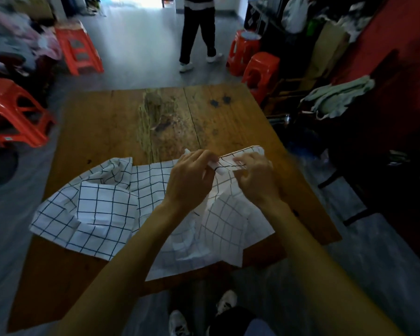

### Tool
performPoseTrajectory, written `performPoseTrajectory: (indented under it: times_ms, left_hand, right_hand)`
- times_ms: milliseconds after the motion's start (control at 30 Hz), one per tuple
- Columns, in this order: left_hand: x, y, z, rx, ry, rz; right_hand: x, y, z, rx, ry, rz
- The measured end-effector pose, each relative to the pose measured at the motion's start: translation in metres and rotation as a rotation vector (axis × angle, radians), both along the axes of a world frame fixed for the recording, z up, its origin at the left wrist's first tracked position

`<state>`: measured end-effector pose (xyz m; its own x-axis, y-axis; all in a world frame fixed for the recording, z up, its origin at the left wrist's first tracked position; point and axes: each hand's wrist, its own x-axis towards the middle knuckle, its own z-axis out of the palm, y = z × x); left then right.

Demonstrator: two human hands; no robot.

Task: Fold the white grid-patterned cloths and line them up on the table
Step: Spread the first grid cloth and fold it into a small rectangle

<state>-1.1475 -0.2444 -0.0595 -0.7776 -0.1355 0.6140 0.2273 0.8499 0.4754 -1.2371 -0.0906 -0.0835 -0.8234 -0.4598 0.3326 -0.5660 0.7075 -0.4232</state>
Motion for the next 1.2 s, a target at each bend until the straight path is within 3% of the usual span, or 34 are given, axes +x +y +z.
performPoseTrajectory:
  times_ms: [133,233,400,600,900,1033,1200]
  left_hand:
    - [0.015,-0.006,0.010,0.065,0.018,0.032]
    - [0.016,-0.002,0.017,-0.017,0.005,0.100]
    - [-0.001,0.039,0.022,-0.096,-0.124,0.288]
    - [-0.026,0.077,0.035,-0.103,-0.066,0.475]
    - [-0.037,0.080,0.058,-0.110,-0.037,0.575]
    - [-0.042,0.064,0.060,-0.161,-0.110,0.564]
    - [-0.071,0.042,0.064,-0.205,-0.166,0.537]
  right_hand:
    - [-0.010,0.007,0.005,-0.091,0.022,-0.020]
    - [-0.015,0.007,0.016,-0.191,0.040,0.029]
    - [-0.022,0.023,0.036,-0.178,0.137,0.094]
    - [-0.052,0.070,0.055,-0.234,0.190,0.172]
    - [-0.109,0.132,0.039,-0.041,0.064,0.120]
    - [-0.128,0.148,0.044,-0.074,-0.008,0.039]
    - [-0.157,0.152,0.059,-0.118,0.047,-0.032]
